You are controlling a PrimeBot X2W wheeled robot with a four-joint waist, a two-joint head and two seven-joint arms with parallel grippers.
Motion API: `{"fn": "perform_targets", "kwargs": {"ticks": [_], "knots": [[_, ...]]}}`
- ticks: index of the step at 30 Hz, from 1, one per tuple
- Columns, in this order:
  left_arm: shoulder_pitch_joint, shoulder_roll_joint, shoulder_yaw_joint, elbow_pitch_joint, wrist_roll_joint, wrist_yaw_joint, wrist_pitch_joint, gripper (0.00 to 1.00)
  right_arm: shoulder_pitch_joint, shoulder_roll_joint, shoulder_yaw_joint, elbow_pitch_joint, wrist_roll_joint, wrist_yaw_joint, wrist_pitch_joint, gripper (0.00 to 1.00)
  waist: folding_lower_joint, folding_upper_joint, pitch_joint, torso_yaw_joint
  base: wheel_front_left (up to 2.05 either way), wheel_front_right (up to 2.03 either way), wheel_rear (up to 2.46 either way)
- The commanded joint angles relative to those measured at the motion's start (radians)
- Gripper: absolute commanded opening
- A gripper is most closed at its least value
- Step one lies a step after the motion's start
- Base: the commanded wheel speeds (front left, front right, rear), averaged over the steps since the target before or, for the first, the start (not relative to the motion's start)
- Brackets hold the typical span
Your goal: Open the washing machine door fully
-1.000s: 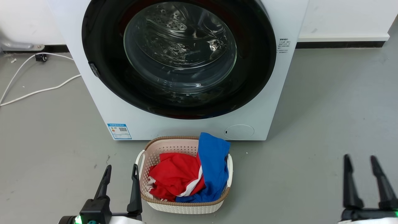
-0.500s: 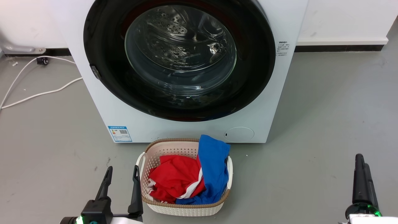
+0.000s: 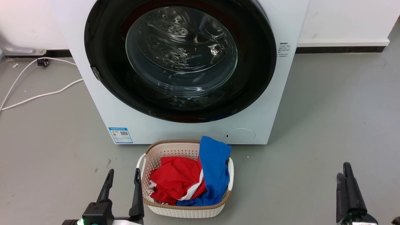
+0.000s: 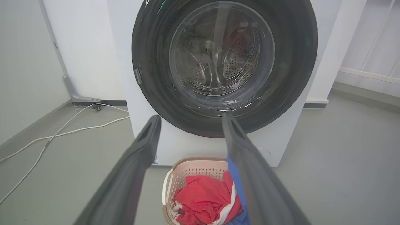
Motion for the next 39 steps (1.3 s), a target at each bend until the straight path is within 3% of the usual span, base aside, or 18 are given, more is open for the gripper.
{"fn": "perform_targets", "kwargs": {"ticks": [1,9,17,18,19,20,32,39], "knots": [[0.007,0.0,0.0,0.001,-0.002,-0.002,-0.003,1.0,0.012,-0.017,0.001,0.004,0.039,0.0,0.022,1.0,0.0,0.0,0.0,0.002,0.0,0.0,0.0],[0.004,0.0,0.002,0.004,-0.006,0.002,-0.003,1.0,0.033,-0.012,-0.074,-0.032,0.276,0.0,0.172,1.0,0.0,0.0,0.004,0.005,0.0,0.0,0.0],[0.007,0.0,0.002,0.0,-0.008,0.007,-0.003,1.0,0.035,-0.005,-0.122,-0.013,0.226,0.0,0.243,1.0,0.0,0.0,0.007,0.008,0.0,0.0,0.0],[0.007,0.0,0.001,0.0,-0.008,0.007,-0.003,1.0,0.034,-0.005,-0.126,-0.014,0.218,0.0,0.239,0.46,0.0,0.0,0.008,0.009,0.0,0.0,0.0],[0.007,0.0,0.001,0.0,-0.008,0.007,-0.003,1.0,0.034,-0.005,-0.126,-0.014,0.218,0.0,0.239,0.46,0.0,0.0,0.008,0.009,0.0,0.0,0.0],[0.006,0.0,0.0,0.0,-0.009,0.008,-0.003,1.0,0.032,-0.003,-0.124,-0.013,0.218,0.0,0.244,0.0,0.0,0.0,0.009,0.009,0.0,0.0,0.0],[0.002,-0.001,0.007,-0.008,0.002,0.012,-0.003,1.0,0.015,0.006,-0.149,-0.005,0.211,0.0,0.238,0.0,0.0,0.0,0.016,0.014,0.0,0.0,0.0],[-0.009,-0.001,0.003,-0.023,0.011,0.019,-0.003,1.0,-0.054,-0.007,-0.235,0.043,0.219,0.0,0.259,0.0,0.0,0.0,0.035,0.017,0.0,0.0,0.0]]}}
